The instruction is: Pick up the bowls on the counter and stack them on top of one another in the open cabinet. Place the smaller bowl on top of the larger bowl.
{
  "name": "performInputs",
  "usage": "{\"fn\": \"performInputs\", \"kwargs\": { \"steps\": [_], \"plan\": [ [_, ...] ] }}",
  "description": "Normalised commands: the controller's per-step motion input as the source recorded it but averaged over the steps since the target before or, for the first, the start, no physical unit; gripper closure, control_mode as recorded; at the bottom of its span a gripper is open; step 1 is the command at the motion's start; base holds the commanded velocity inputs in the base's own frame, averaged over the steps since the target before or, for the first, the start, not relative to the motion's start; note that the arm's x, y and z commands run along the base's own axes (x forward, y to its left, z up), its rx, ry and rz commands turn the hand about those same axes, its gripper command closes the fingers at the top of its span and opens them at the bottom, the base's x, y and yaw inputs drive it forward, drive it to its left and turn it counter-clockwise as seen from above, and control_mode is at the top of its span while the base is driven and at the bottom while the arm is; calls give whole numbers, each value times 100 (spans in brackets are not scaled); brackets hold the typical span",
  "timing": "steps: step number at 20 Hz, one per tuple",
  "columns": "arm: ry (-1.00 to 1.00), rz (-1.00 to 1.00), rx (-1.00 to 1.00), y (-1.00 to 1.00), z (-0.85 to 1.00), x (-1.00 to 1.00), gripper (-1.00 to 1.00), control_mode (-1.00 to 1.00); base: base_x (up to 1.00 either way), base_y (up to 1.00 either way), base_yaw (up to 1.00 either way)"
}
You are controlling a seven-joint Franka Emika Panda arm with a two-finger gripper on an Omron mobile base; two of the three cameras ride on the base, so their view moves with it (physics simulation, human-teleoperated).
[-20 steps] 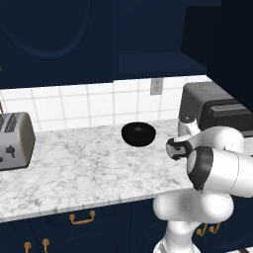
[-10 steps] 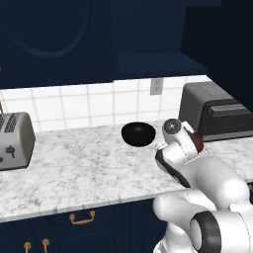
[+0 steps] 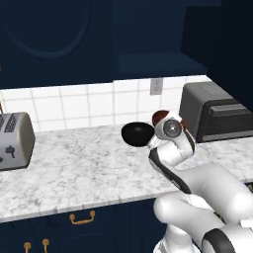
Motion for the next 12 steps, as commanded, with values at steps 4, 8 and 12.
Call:
{"fn": "performInputs", "kwargs": {
  "steps": [4,8,12],
  "plan": [
    [27,33,-6,41,23,52,100,-100,0,0,0],
    [11,19,-9,20,-7,19,100,-100,0,0,0],
    [0,7,-18,31,-29,30,100,-100,0,0,0]
  ]
}}
